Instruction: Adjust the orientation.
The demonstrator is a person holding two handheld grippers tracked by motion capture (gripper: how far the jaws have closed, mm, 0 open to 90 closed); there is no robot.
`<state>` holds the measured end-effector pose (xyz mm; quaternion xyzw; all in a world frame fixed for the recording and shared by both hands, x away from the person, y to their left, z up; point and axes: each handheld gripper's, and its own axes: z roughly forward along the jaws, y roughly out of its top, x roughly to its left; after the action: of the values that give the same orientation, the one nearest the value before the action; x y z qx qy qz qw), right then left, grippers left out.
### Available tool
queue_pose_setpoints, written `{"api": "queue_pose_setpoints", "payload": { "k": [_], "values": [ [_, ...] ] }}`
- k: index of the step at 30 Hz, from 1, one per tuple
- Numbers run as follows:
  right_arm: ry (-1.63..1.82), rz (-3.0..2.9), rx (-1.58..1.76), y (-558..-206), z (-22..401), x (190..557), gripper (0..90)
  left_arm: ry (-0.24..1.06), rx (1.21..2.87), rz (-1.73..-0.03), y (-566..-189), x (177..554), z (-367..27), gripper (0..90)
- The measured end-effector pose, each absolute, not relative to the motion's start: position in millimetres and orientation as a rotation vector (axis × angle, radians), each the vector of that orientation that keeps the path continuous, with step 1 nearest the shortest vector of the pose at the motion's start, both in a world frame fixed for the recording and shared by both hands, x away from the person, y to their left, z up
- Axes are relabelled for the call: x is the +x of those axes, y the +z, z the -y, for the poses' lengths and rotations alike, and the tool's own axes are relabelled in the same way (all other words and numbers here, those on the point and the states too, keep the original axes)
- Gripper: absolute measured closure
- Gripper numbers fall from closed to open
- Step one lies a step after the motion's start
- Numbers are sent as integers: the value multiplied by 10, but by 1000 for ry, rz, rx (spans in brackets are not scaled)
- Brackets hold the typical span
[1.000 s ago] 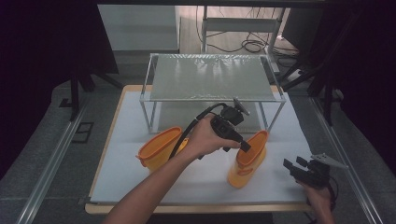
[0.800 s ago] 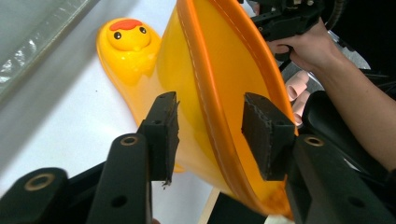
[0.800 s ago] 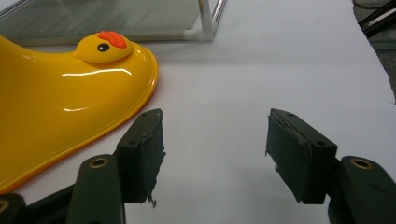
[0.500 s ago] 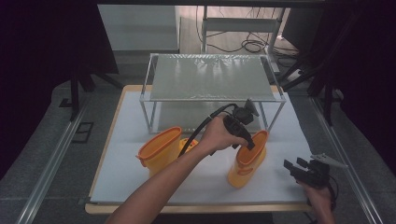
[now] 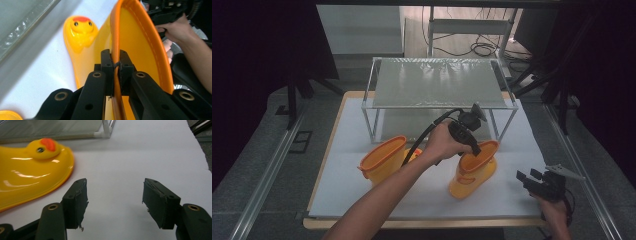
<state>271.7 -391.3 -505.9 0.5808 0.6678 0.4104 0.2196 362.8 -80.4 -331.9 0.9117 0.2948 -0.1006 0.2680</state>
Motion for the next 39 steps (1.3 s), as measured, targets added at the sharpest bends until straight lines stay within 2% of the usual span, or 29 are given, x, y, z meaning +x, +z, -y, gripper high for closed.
{"api": "queue_pose_setpoints", "payload": {
  "k": [8,16,30,39],
  "values": [
    [1147,-1831,1609,-5047,3917,2710,362,-229,2448,-772,-3036,3413,483,860],
    [1144,-1842,1598,-5053,3876,2716,362,-184,2445,-775,-2923,3244,69,861],
    [1142,-1842,1600,-5064,3882,2721,362,-169,2454,-866,-3247,3252,-548,861],
    [1136,-1848,1606,-5076,3873,2724,362,-173,2466,-881,-3365,3162,-762,858]
  ]
}}
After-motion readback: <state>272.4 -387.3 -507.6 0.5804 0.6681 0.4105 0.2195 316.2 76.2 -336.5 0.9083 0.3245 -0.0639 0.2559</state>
